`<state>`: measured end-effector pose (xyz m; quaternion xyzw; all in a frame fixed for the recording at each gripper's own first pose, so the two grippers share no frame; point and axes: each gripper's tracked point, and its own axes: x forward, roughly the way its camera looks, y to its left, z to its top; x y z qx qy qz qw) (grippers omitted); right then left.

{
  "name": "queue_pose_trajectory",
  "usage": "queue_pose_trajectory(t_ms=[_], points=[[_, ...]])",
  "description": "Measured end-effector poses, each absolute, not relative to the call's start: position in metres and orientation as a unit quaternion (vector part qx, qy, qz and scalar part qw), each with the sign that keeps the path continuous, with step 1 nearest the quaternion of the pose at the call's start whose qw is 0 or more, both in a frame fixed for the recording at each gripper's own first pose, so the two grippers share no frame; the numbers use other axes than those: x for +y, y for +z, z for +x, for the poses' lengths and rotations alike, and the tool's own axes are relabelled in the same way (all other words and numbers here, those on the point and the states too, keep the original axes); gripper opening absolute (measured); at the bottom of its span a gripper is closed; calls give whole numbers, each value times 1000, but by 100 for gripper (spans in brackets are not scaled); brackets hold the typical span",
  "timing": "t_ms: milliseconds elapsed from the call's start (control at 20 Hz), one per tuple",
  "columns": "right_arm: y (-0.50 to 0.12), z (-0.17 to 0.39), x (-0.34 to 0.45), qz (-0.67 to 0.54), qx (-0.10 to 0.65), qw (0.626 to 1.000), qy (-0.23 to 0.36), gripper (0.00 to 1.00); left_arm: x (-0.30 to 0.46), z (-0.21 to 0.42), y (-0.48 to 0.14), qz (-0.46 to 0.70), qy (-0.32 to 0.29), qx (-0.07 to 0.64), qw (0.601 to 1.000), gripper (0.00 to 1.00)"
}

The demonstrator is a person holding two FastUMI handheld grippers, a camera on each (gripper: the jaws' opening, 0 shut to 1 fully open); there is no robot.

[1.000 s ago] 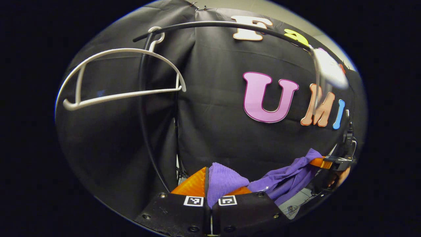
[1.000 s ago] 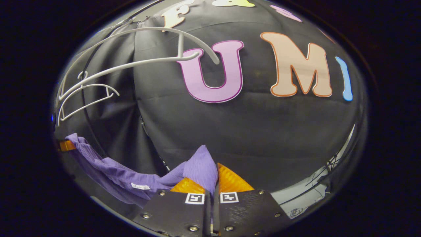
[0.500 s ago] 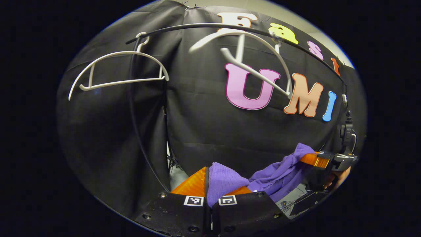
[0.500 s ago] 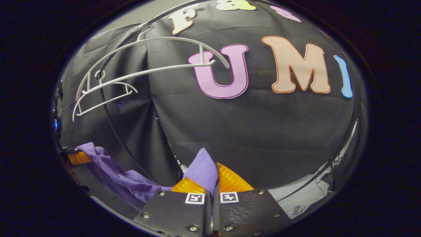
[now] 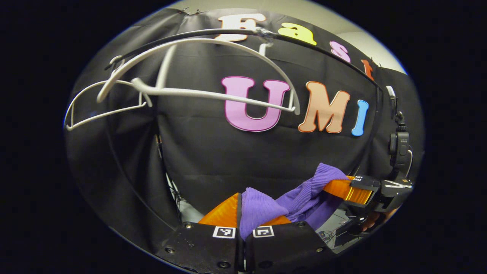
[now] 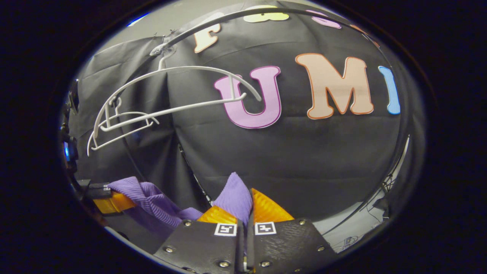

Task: Grasp the clothes on the hanger with both hands and then place them into the laundry hamper below.

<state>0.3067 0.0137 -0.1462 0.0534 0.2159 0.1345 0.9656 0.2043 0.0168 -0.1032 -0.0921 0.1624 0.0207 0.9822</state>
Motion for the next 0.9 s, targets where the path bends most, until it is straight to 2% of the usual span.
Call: queue_pose_trajectory(t_ms=[350,450,500,900], points=[[-151,326,4,52,213,971,100,3,-6,263,-102,-75,-35,165,983,2],[-160,333,2,59,216,971,86,7,-13,279,-109,-72,-47,174,981,2],[-166,337,3,63,221,970,81,3,-16,289,-118,-72,-51,180,980,2],[-249,357,-7,88,259,961,26,3,-28,330,-199,-53,-85,226,969,2]])
